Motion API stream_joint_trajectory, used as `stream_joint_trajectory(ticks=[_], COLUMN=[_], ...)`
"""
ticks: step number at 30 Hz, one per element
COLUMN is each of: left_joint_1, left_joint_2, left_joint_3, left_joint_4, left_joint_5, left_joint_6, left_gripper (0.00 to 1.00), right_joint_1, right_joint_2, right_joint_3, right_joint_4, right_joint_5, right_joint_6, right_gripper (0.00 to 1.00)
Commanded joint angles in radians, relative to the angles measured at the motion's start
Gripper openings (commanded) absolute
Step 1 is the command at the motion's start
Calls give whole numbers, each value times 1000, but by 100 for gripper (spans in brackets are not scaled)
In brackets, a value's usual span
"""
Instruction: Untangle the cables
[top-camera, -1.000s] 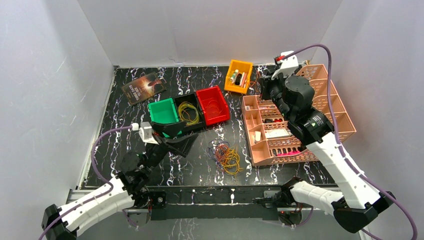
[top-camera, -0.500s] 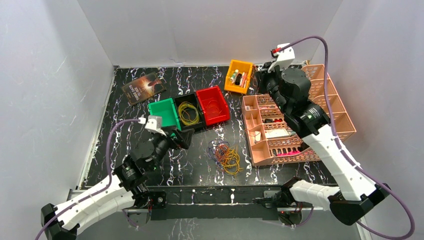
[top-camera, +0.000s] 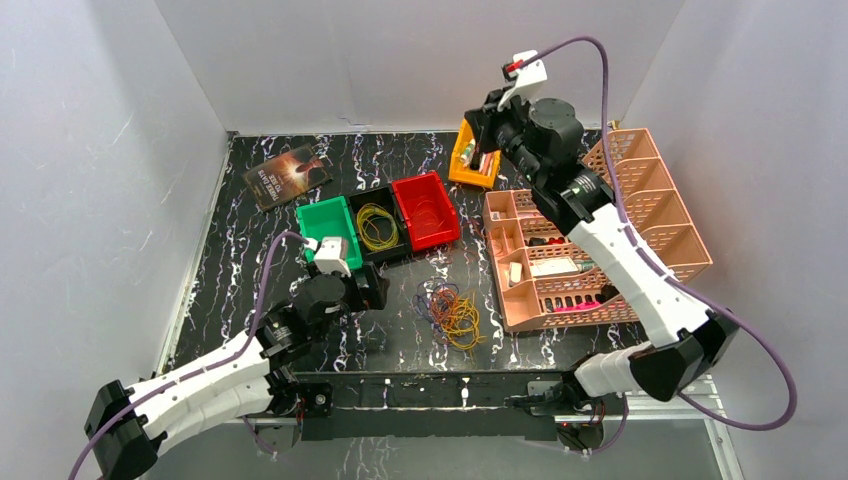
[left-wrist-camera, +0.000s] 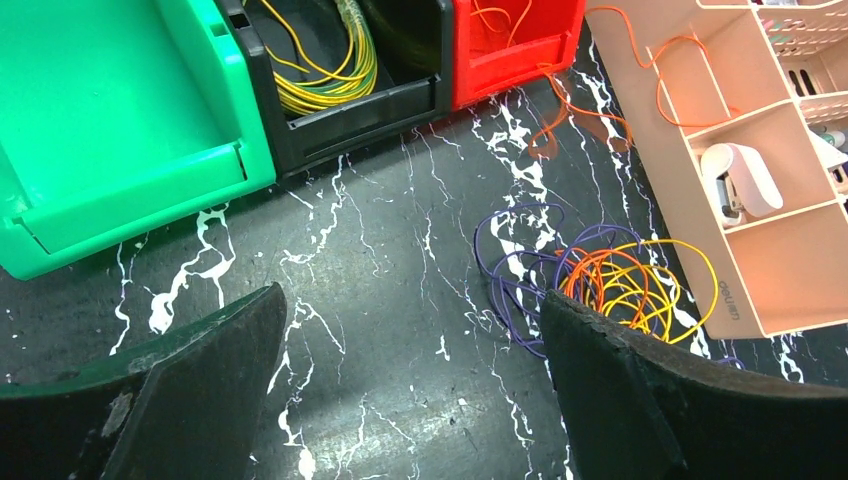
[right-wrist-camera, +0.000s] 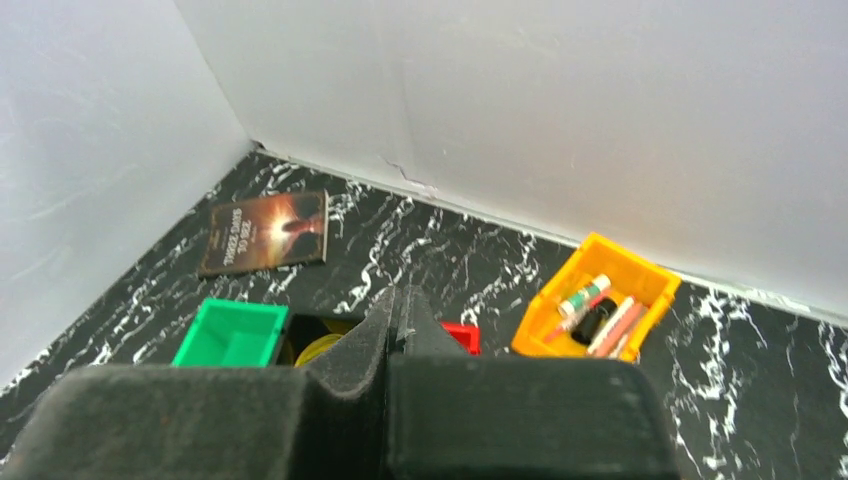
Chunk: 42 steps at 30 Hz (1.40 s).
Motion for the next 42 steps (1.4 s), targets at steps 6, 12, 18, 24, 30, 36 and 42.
stream_joint_trajectory(ticks=[6,12,18,24,30,36,42], left_joint_1=[3,3,3,2,2,3,3], left_joint_2=[-34,-17,21,69,57,54,52], left_joint_3=[20,27,32,79,70,70,70], left_joint_4=[-8,-17,4,-47,-43,-44,-48], left_joint_5=[-43,-59,-34,-17,-22,-24,-24], left_joint_6=[10,8,15,19,21,20,21], left_gripper=[98,98,98,98,98,98,98], right_joint_1=[1,0,1,-1,-2,-2,-1], right_joint_2=[73,15,-10,203,370,446,489], right_joint_3=[124,28,-63,-152,-125,-117,-116], right_joint_4=[83,-115,-346,-435,-393,-407,-390], right_joint_5=[-56,4,47,54,59,100,141], right_joint_6=[16,18,-5,15,3,2,-8], right_gripper=[0,8,31,48,58,63,60])
